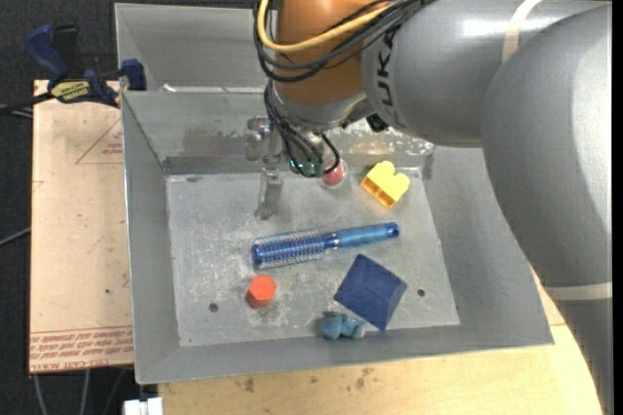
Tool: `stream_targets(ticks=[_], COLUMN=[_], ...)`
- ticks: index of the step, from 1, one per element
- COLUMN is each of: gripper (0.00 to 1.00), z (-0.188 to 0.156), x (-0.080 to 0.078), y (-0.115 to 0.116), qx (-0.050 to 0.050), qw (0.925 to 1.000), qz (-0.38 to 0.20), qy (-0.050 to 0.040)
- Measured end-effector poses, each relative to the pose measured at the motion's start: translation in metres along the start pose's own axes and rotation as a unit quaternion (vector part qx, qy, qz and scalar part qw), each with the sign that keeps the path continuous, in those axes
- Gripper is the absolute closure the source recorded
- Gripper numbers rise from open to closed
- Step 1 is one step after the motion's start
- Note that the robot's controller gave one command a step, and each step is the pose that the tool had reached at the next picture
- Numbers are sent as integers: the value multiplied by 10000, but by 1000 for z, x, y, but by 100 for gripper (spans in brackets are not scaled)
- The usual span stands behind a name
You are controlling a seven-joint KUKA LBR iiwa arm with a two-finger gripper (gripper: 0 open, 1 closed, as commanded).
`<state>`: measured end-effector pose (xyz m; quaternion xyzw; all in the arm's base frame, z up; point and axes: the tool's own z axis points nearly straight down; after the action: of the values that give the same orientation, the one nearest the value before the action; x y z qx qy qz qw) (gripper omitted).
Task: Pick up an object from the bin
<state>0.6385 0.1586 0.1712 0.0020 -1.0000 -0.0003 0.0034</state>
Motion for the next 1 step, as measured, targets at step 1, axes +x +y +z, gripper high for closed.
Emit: stream_targets(ticks=[1], gripper=[0], z=[105], x=[65], y=[-102], qx=[13], qw=[9964], qz=[-847], qy=[1])
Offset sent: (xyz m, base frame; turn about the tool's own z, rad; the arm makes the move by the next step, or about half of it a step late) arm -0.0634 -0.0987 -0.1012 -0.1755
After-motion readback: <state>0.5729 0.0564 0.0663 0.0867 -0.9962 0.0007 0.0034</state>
